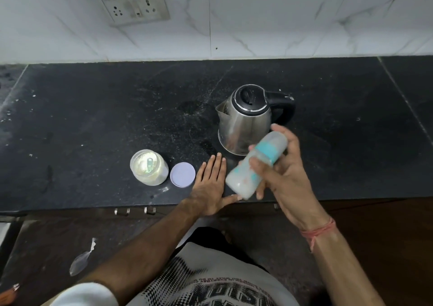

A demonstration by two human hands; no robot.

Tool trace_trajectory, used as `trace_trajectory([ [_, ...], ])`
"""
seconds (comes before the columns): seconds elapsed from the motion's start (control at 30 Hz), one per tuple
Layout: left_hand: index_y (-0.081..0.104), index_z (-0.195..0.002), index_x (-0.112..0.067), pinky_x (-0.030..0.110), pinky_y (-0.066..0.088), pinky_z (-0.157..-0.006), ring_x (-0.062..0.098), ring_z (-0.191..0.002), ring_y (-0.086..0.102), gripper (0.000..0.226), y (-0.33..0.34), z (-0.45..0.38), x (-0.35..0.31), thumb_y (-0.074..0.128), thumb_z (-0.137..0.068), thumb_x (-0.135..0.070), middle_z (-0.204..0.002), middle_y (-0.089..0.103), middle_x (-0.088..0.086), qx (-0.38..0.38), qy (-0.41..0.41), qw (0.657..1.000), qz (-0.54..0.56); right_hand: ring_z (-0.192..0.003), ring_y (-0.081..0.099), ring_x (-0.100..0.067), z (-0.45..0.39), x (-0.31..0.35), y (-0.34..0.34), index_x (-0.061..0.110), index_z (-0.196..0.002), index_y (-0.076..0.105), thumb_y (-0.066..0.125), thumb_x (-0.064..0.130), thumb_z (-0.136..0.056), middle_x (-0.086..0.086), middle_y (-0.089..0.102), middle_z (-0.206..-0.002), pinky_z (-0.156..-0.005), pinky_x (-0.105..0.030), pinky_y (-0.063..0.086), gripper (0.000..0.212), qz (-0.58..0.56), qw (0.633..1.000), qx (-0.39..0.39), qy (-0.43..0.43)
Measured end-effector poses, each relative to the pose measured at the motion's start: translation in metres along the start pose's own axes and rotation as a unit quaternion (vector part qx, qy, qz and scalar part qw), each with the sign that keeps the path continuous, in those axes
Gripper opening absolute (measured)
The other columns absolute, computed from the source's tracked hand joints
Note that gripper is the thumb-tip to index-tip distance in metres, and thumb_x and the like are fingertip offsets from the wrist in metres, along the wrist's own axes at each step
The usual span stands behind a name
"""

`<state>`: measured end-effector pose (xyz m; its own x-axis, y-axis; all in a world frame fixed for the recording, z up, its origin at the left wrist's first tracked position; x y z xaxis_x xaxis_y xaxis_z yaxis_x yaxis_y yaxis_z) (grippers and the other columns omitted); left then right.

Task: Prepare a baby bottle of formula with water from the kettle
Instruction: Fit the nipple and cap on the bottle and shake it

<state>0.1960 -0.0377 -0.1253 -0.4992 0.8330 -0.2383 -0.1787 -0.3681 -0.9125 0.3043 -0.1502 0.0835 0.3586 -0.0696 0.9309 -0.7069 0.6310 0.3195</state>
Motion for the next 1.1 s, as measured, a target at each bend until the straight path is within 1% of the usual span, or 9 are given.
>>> trace_trajectory([
  [0.13,-0.019,-0.175,-0.008,0.047,-0.014,-0.137,0.028,-0.170,-0.025,0.142,0.000,-0.003,0.001,-0.011,-0.072,-0.106,-0.183,-0.028,0.012,-0.009,-0.002,1.000,-0.002,-0.099,0.073,-0.020,-0.003,0.006,-0.025,0.037,-0.158,0.034,0.076,0.017,-0.094,-0.014,0.066,-0.129,-0.049,-0.028,0.057,0.080,-0.040,0.997,-0.071,-0.017],
  [0.27,-0.014,-0.176,-0.007,0.045,-0.016,-0.136,0.030,-0.172,-0.021,0.149,0.003,-0.003,0.000,-0.025,-0.064,-0.106,-0.184,-0.023,0.014,-0.012,0.004,1.000,-0.016,-0.104,0.075,-0.032,-0.003,-0.005,-0.003,0.039,-0.154,0.043,0.082,0.012,-0.087,-0.018,0.069,-0.134,-0.047,-0.031,0.057,0.082,0.021,0.999,0.021,0.018],
  [0.4,-0.014,-0.176,-0.009,0.044,-0.016,-0.136,0.028,-0.171,-0.021,0.144,0.003,-0.004,0.001,-0.007,-0.073,-0.109,-0.183,-0.028,0.010,0.004,-0.002,1.000,0.001,-0.094,0.072,-0.021,-0.001,-0.004,-0.019,0.035,-0.156,0.039,0.076,0.021,-0.095,-0.020,0.060,-0.133,-0.047,-0.026,0.054,0.073,-0.095,0.990,-0.103,-0.008],
  [0.5,-0.007,-0.177,-0.010,0.041,-0.017,-0.134,0.032,-0.174,-0.002,0.126,0.003,-0.003,0.002,0.000,-0.089,-0.100,-0.183,-0.028,0.005,-0.041,0.003,0.999,-0.007,-0.096,0.073,-0.029,0.001,-0.014,0.003,0.038,-0.154,0.044,0.080,0.016,-0.091,-0.023,0.065,-0.132,-0.043,-0.031,0.056,0.077,-0.017,1.000,-0.004,0.022],
  [0.6,-0.014,-0.176,-0.010,0.042,-0.018,-0.135,0.028,-0.172,-0.016,0.132,0.007,-0.003,0.003,0.011,-0.086,-0.103,-0.184,-0.026,0.007,-0.013,-0.004,1.000,-0.005,-0.096,0.074,-0.024,0.001,-0.008,-0.011,0.036,-0.156,0.040,0.077,0.018,-0.095,-0.019,0.062,-0.128,-0.045,-0.029,0.056,0.073,-0.049,0.996,-0.071,-0.011],
  [0.77,-0.015,-0.175,-0.008,0.047,-0.013,-0.138,0.029,-0.171,-0.022,0.148,0.001,-0.002,0.000,-0.020,-0.066,-0.108,-0.183,-0.025,0.012,-0.016,0.006,1.000,0.000,-0.104,0.067,-0.043,-0.008,-0.018,-0.005,0.041,-0.153,0.050,0.087,0.022,-0.092,-0.015,0.072,-0.128,-0.055,-0.038,0.058,0.074,-0.065,0.996,0.024,0.052],
  [0.87,-0.017,-0.175,-0.008,0.048,-0.011,-0.139,0.028,-0.171,-0.022,0.139,0.002,-0.002,0.003,-0.006,-0.077,-0.106,-0.184,-0.025,0.012,-0.019,0.000,1.000,0.001,-0.094,0.070,-0.029,-0.015,-0.013,-0.029,0.039,-0.154,0.048,0.083,0.029,-0.094,-0.016,0.070,-0.125,-0.053,-0.031,0.057,0.071,-0.113,0.991,-0.046,0.047],
  [0.97,-0.019,-0.175,-0.009,0.050,-0.009,-0.139,0.028,-0.171,-0.025,0.136,0.002,-0.003,0.002,0.002,-0.081,-0.105,-0.183,-0.027,0.012,-0.017,0.004,1.000,-0.007,-0.101,0.069,-0.047,-0.016,-0.012,-0.021,0.040,-0.154,0.048,0.080,0.016,-0.095,-0.019,0.068,-0.129,-0.043,-0.027,0.054,0.071,-0.046,0.998,0.017,0.042],
  [1.1,-0.018,-0.175,-0.009,0.048,-0.012,-0.139,0.026,-0.170,-0.026,0.131,0.000,-0.003,0.002,0.025,-0.092,-0.101,-0.182,-0.028,0.009,-0.028,0.007,1.000,0.007,-0.092,0.068,-0.029,-0.014,-0.012,-0.025,0.039,-0.155,0.043,0.084,0.026,-0.092,-0.024,0.059,-0.132,-0.043,-0.025,0.054,0.075,-0.091,0.994,-0.052,0.015],
])
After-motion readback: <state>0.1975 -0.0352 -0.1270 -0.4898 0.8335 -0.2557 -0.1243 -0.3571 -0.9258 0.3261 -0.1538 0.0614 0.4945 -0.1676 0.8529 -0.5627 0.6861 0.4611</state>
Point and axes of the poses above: each hand's wrist, its own z-axis away from the middle knuckle, its own y-axis out of the palm, x = y × z, the point moved 10 cm from there along -z, towards the middle knuckle
